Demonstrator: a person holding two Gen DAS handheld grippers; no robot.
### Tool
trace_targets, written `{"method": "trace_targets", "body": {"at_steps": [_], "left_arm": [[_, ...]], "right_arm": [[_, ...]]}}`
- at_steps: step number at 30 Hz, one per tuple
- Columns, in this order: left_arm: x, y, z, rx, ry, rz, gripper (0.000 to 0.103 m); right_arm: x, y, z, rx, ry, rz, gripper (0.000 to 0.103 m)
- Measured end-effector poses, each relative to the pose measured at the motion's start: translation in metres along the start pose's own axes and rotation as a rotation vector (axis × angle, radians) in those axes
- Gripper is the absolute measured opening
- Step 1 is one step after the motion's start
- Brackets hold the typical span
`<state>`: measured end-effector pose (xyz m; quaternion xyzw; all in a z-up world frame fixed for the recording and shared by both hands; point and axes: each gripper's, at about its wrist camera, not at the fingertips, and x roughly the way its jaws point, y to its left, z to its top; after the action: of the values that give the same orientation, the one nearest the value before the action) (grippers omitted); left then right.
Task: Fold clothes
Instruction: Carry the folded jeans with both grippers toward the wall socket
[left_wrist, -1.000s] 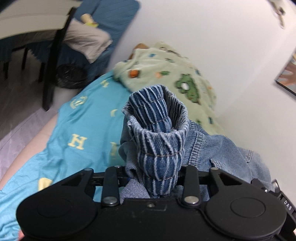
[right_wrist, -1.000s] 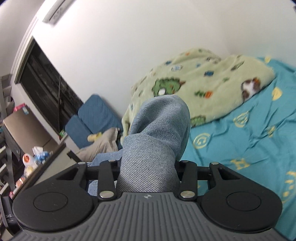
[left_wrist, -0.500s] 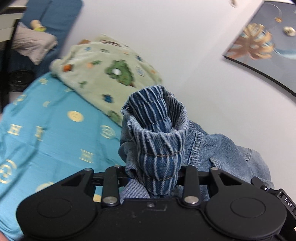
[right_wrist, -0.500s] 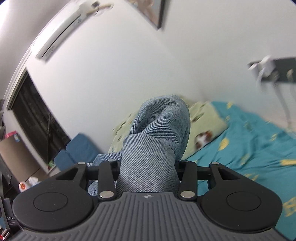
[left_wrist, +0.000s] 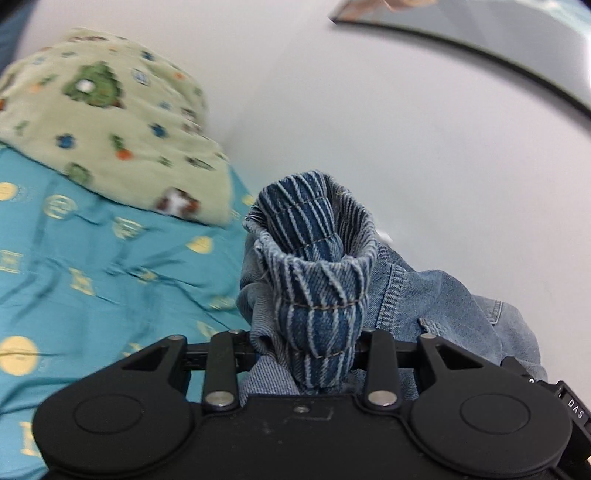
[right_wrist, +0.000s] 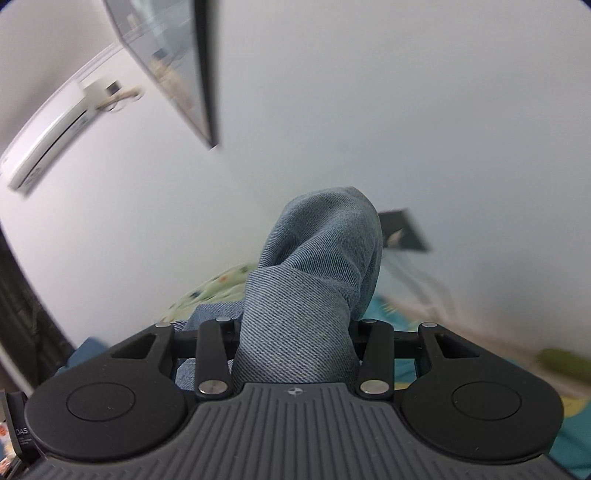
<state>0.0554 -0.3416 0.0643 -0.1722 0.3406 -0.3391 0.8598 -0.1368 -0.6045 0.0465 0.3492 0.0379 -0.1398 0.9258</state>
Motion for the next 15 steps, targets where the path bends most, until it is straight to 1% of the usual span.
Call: {"method": "trace_targets", "body": {"at_steps": [3,7,11,15], "left_arm": [[0.032,-0.007,-0.012,0.034,0.045,-0.043,0.032],[0.073,-0.011,-0.029,0.086,0.097,-0.079,0.032],[0.115,-0.006,-0.042,0.137,0.153,-0.091,0.032],[0.149,0.0,-0.055,0.19,0.181,-0.103,0.032]], "right_arm": [[-0.01,-0.022,0.002,0.001,-0.019,-0.048,0.044],[-0.014,-0.05,-0.008,0.007,-0.038,-0.099,0.044],[-0.009,-0.076,-0.03,0.013,-0.046,-0.153,0.044],[0.001,-0.098,-0.056,0.013,-0.049,-0.197,0.044]]}}
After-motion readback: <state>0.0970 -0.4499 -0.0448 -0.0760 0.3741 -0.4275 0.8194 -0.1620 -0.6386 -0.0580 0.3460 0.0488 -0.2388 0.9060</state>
